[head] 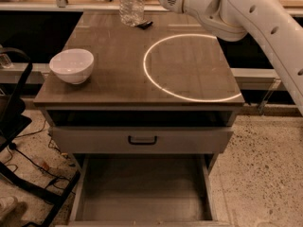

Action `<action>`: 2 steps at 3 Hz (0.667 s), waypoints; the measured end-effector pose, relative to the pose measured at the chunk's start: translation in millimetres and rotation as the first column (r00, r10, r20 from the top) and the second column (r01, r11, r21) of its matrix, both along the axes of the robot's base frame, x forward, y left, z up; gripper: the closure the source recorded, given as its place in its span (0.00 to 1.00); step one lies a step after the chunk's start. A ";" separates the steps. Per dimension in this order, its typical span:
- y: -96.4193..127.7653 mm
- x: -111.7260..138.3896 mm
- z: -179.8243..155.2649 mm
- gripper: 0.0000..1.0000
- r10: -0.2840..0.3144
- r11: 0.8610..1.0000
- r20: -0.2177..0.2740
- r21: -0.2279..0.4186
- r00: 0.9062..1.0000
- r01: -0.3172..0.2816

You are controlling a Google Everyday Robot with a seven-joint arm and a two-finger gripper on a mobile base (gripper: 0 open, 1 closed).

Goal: Place water bottle into white bowl

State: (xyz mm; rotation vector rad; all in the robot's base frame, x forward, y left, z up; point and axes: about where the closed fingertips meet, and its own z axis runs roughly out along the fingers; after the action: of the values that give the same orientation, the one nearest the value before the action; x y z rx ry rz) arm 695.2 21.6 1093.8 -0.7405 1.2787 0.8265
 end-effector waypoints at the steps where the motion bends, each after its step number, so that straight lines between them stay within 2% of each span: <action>1: 22.8 -4.8 -1.5 1.00 0.045 0.999 -0.005 0.025 0.999 -0.045; 2: 58.7 -15.2 -2.7 1.00 0.120 0.992 0.003 0.050 0.993 -0.120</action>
Offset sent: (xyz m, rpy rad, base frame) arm -0.0264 0.0960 -0.0054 0.0811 -0.0078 0.2025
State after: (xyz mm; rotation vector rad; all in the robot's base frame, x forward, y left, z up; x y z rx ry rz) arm 680.0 80.4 1091.1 -0.7827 1.2178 0.9520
